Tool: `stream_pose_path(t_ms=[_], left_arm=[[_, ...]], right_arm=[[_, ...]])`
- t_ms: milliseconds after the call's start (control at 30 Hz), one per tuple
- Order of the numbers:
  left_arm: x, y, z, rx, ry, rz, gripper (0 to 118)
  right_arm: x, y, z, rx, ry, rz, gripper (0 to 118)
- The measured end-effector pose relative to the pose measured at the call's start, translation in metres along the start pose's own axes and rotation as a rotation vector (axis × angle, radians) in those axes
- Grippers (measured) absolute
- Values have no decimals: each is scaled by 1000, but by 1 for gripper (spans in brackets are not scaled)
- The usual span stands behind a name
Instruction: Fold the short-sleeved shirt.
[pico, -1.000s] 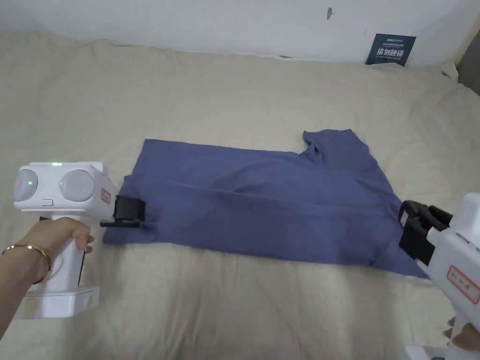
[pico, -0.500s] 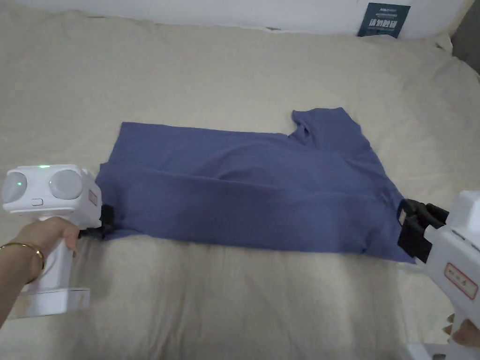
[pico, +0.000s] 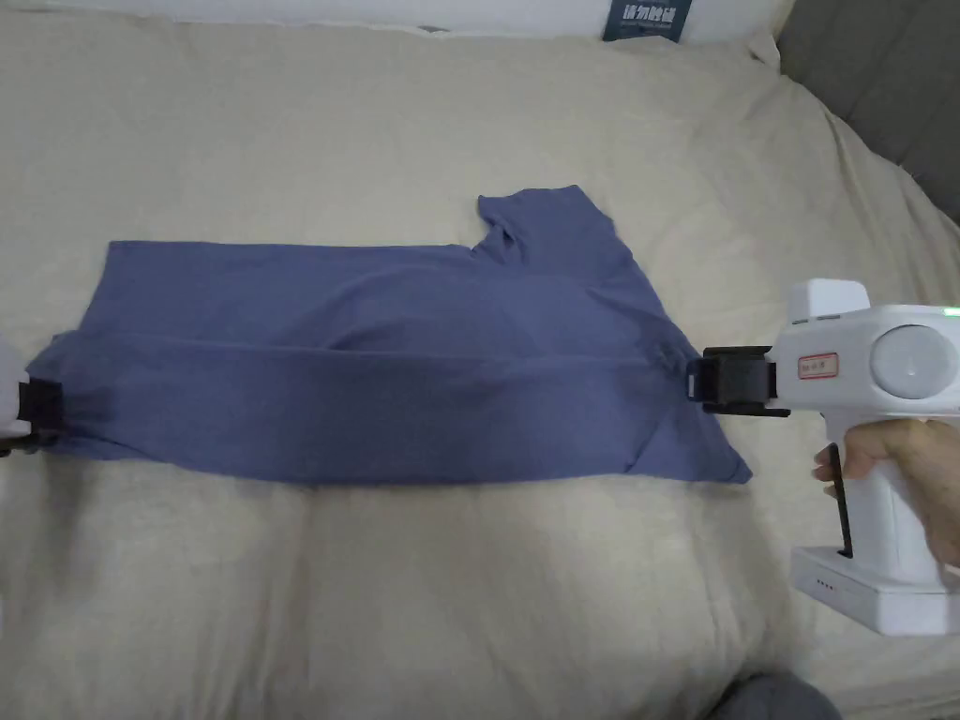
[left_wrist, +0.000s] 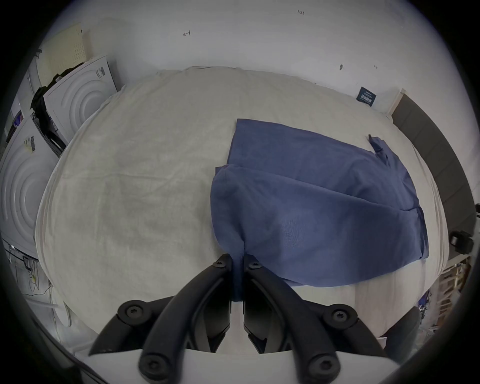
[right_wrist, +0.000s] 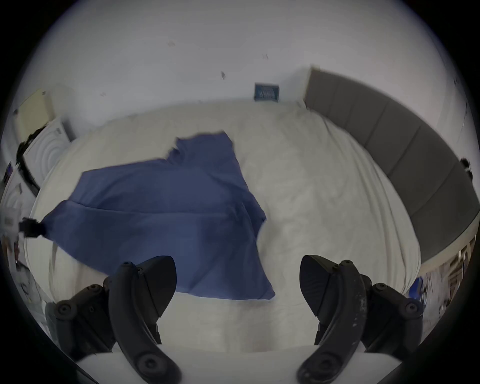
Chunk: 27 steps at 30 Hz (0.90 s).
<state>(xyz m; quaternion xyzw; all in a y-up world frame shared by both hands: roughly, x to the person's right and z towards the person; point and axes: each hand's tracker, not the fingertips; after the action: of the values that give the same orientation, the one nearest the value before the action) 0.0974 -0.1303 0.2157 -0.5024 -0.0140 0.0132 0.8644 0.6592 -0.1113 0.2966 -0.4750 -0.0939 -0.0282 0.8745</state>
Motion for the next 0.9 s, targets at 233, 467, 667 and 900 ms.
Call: stream_pose_path(t_ms=[233,467,667,900], left_arm=[[-8,0,-6,-31,-14,57,8],[-11,1,-19,-70,5,79,8],[-20,7,3,-25,-40,133,8],[-42,-14,61,39,-62,125,8]], right_arm=[[22,-14,-85,-237,-91,-116,105],[18,-20,-85,-245,5,-130,12],[22,2,-38,-217,91,-96,10],[29,-6,43,-109,167,-94,10]])
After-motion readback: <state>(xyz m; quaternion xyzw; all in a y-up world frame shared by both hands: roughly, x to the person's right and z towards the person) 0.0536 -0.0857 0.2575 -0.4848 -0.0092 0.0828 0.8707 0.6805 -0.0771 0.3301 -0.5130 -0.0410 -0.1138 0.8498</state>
